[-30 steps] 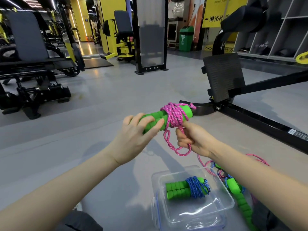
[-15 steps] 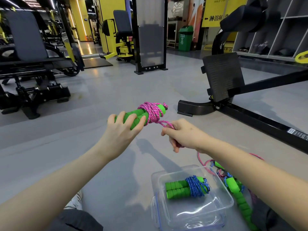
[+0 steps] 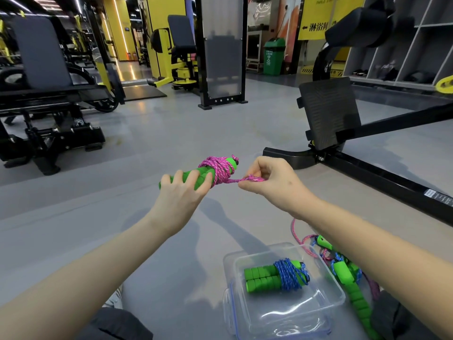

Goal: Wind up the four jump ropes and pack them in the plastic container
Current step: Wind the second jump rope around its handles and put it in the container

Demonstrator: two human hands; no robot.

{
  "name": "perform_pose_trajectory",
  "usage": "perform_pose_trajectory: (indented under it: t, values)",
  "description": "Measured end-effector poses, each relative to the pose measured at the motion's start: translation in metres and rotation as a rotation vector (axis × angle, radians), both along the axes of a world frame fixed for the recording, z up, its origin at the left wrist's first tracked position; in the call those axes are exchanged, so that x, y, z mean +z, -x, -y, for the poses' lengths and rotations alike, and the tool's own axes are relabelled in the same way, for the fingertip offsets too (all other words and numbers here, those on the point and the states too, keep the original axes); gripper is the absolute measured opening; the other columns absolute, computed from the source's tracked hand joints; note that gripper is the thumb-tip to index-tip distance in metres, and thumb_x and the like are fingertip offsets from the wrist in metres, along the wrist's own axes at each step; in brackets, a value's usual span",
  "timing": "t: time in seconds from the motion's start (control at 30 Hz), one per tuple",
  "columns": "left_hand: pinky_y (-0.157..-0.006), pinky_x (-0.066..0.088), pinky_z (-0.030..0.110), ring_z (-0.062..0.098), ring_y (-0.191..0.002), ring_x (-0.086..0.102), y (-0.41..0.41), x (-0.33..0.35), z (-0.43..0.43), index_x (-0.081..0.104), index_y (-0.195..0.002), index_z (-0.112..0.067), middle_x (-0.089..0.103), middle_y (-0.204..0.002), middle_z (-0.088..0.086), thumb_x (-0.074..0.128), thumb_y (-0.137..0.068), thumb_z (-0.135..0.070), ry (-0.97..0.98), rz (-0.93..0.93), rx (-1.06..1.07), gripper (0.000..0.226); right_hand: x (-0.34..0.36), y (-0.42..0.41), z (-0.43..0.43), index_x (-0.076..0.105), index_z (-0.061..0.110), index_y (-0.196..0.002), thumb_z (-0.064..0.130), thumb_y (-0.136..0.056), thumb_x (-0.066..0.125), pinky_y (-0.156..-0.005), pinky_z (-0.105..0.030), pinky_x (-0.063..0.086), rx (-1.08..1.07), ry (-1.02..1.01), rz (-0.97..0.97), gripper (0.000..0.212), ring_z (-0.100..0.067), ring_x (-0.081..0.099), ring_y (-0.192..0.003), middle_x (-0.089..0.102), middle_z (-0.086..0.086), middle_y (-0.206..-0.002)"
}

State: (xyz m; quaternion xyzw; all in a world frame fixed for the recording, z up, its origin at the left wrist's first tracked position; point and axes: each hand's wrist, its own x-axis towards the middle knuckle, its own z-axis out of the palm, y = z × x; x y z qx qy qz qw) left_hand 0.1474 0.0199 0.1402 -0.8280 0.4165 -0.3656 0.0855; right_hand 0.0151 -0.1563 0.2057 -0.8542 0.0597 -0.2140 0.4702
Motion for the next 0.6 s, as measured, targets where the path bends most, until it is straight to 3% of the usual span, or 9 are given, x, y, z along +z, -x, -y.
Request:
perform_pose_trajectory:
  t: [0.07, 0.13, 0.2, 0.3, 0.33, 0.47, 0.6]
  values:
    - [-0.051, 0.041, 0.031, 0.028, -0.061, 0.053, -0.001, 0.001, -0.001, 0.042, -0.122, -0.012, 0.058, -0.087, 0.014, 0.071, -0.033, 0.008, 0.002, -0.002, -0.002, 0.097, -0.001, -0.001, 0.0, 0.056, 0.013, -0.065, 0.004, -0.077, 0.072, -0.057, -0.017, 0.043, 0.062, -0.258, -0.039, 0.022, -0.008, 0.051, -0.055, 0.059, -0.001, -0.063]
    - [-0.051, 0.04, 0.03, 0.028, -0.06, 0.053, -0.002, 0.001, -0.001, 0.042, -0.122, -0.012, 0.058, -0.086, 0.013, 0.071, -0.033, 0.008, 0.006, -0.006, 0.014, 0.096, 0.0, -0.001, 0.002, 0.06, 0.013, -0.065, 0.004, -0.079, 0.07, -0.059, -0.019, 0.046, 0.083, -0.387, -0.013, 0.019, -0.006, 0.051, -0.051, 0.057, 0.001, -0.06]
    - [-0.05, 0.039, 0.029, 0.027, -0.058, 0.052, -0.003, 0.001, -0.001, 0.042, -0.121, -0.012, 0.058, -0.084, 0.012, 0.071, -0.032, 0.008, 0.007, -0.019, 0.033, 0.095, 0.001, -0.001, 0.004, 0.066, 0.009, -0.07, 0.009, -0.083, 0.068, -0.064, -0.027, 0.045, 0.076, -0.237, 0.091, 0.013, -0.013, 0.053, -0.055, 0.057, -0.006, -0.062]
    - [-0.05, 0.041, 0.031, 0.028, -0.06, 0.053, -0.005, 0.002, -0.005, 0.041, -0.123, -0.012, 0.058, -0.086, 0.014, 0.073, -0.032, 0.008, -0.032, -0.027, 0.002, 0.098, 0.005, -0.001, 0.008, 0.069, 0.006, -0.074, 0.023, -0.088, 0.061, -0.062, -0.026, 0.04, 0.138, 0.372, 0.242, 0.024, -0.015, 0.052, -0.061, 0.056, -0.008, -0.062]
    - [-0.05, 0.041, 0.032, 0.029, -0.061, 0.053, -0.005, 0.002, -0.007, 0.04, -0.124, -0.012, 0.058, -0.087, 0.015, 0.074, -0.035, 0.007, -0.06, -0.018, -0.038, 0.098, 0.007, 0.0, 0.011, 0.068, 0.005, -0.073, 0.025, -0.089, 0.058, -0.061, -0.024, 0.04, 0.176, 0.479, 0.251, 0.028, -0.017, 0.051, -0.062, 0.056, -0.007, -0.062]
    - [-0.055, 0.044, 0.038, 0.033, -0.073, 0.057, 0.011, -0.001, -0.005, 0.04, -0.129, -0.011, 0.058, -0.099, 0.016, 0.063, -0.06, 0.003, -0.165, 0.068, -0.339, 0.074, 0.016, -0.002, 0.025, 0.069, 0.003, -0.076, 0.021, -0.089, 0.06, -0.065, -0.024, 0.043, 0.166, 0.383, 0.239, 0.025, -0.015, 0.056, -0.066, 0.06, -0.005, -0.067]
    - [-0.067, 0.049, 0.042, 0.035, -0.087, 0.06, 0.043, -0.004, 0.008, 0.041, -0.132, -0.012, 0.046, -0.111, 0.013, 0.041, -0.088, -0.001, -0.166, 0.134, -0.62, 0.046, 0.009, -0.005, 0.045, 0.071, 0.006, -0.081, 0.015, -0.088, 0.062, -0.066, -0.018, 0.041, 0.174, 0.239, 0.094, 0.014, -0.002, 0.05, -0.063, 0.059, 0.003, -0.071]
